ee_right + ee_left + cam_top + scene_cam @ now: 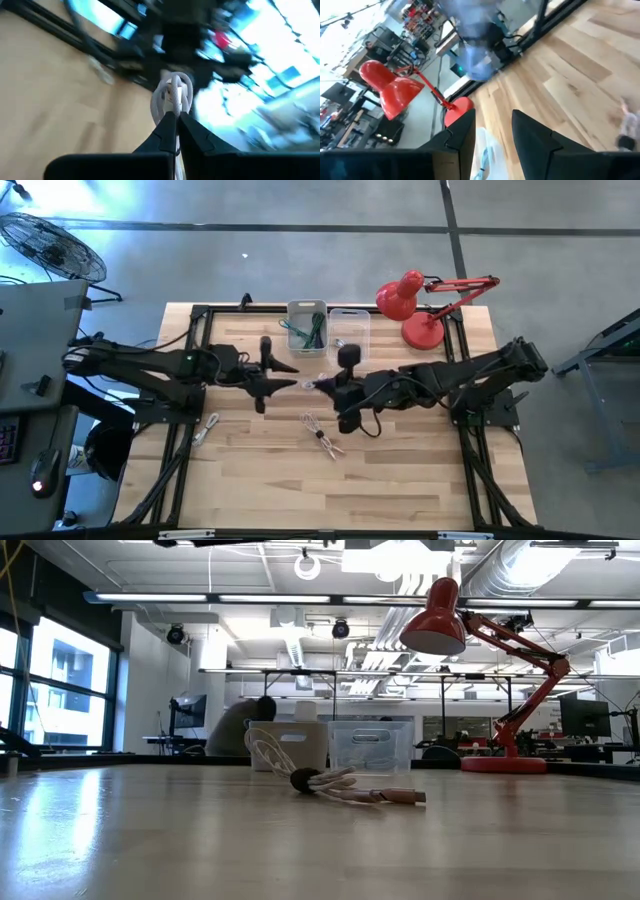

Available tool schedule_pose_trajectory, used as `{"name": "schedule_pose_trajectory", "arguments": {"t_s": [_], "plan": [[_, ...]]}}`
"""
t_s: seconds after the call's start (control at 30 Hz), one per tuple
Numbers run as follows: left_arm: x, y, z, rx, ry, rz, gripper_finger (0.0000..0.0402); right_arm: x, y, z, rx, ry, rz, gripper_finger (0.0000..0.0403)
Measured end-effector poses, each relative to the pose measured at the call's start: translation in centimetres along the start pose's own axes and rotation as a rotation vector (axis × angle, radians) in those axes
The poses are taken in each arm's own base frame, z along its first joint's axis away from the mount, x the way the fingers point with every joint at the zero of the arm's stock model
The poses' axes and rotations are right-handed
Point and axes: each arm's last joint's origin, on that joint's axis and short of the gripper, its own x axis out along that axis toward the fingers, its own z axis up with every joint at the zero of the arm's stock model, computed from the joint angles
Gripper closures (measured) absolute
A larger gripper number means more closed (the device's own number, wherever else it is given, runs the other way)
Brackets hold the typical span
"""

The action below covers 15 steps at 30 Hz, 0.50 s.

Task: Pick & Place USB Port
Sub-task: Put the purple charger cable into the transparent bin

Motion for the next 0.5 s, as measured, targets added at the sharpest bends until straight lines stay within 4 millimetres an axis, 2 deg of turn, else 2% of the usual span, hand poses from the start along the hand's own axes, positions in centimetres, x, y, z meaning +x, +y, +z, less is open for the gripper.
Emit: {"name": "schedule_pose_trajectory", "arguments": {"t_s": [0.13,0.2,0.33,0.5], "plan": [[-1.2,0.3,0.0,-0.023,0.007,-0.006,0.0278,-0.3,-2.4,-0.1,0.048,0.149,-0.276,0.0403],[-1.6,0.3,-0.1,-0.029,0.024,-0.014,0.0278,-0.4,-4.1,-0.3,0.043,0.212,-0.341,0.0403],[-2.3,0.3,-0.3,-0.037,0.044,-0.026,0.0278,-0.9,-8.1,-0.7,0.125,0.264,-0.362,0.0402],[-2.7,0.1,-0.7,-0.044,0.080,-0.055,0.0278,-1.6,-13.7,-2.6,0.374,0.275,-0.258,0.0402]]}}
